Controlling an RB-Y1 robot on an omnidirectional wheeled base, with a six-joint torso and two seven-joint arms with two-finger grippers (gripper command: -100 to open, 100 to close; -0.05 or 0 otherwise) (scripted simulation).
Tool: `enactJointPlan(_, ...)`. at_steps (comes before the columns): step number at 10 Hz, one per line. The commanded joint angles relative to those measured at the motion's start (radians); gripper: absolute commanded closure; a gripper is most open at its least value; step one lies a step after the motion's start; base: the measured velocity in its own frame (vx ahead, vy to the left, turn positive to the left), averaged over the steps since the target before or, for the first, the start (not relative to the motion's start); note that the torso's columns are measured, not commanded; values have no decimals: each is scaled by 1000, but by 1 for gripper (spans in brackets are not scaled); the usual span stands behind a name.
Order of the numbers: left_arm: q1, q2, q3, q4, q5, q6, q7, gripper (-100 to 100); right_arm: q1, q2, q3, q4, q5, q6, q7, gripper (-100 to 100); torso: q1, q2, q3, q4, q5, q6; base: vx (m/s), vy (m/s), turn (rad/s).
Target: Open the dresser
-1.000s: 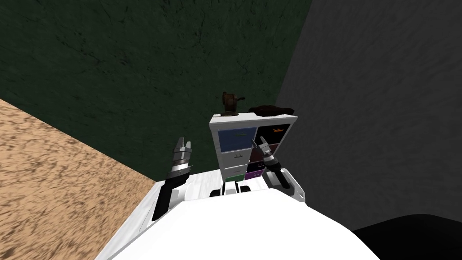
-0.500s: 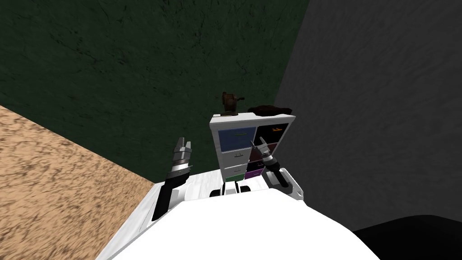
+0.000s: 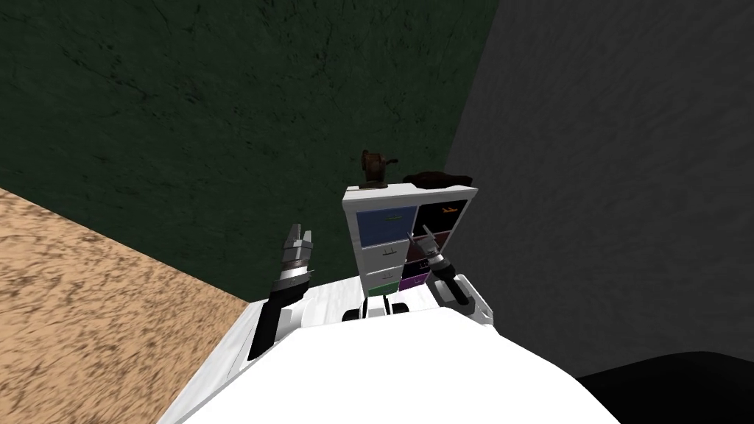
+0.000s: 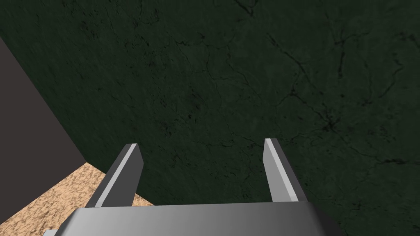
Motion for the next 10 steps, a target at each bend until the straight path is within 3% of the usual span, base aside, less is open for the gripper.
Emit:
enactJointPlan(1,0,0,0,0,0,0,0,0,-8,1,-2,22,15,-7,73,-100,0,0,0,0,0,0,-8,16,8)
enactJointPlan(2,0,0,0,0,0,0,0,0,-19,2,-7,59,44,-16,104,-100,-1,0,0,0,0,0,-10,21,-80)
enactJointPlan(4,0,0,0,0,0,0,0,0,-19,2,-7,59,44,-16,146,-100,-1,0,0,0,0,0,-11,18,-18)
enactJointPlan(5,0,0,0,0,0,0,0,0,-31,3,-11,96,73,-25,181,-100,-1,0,0,0,0,0,-12,22,-78)
enactJointPlan(7,0,0,0,0,0,0,0,0,-31,3,-11,96,73,-25,218,-100,0,0,0,0,0,0,-10,21,-18)
enactJointPlan(8,0,0,0,0,0,0,0,0,-43,6,-15,133,102,-34,256,-100,-1,0,0,0,0,0,-11,21,-64)
enactJointPlan(10,0,0,0,0,0,0,0,0,-43,6,-15,133,102,-34,290,-100,0,0,0,0,0,0,-7,19,-25)
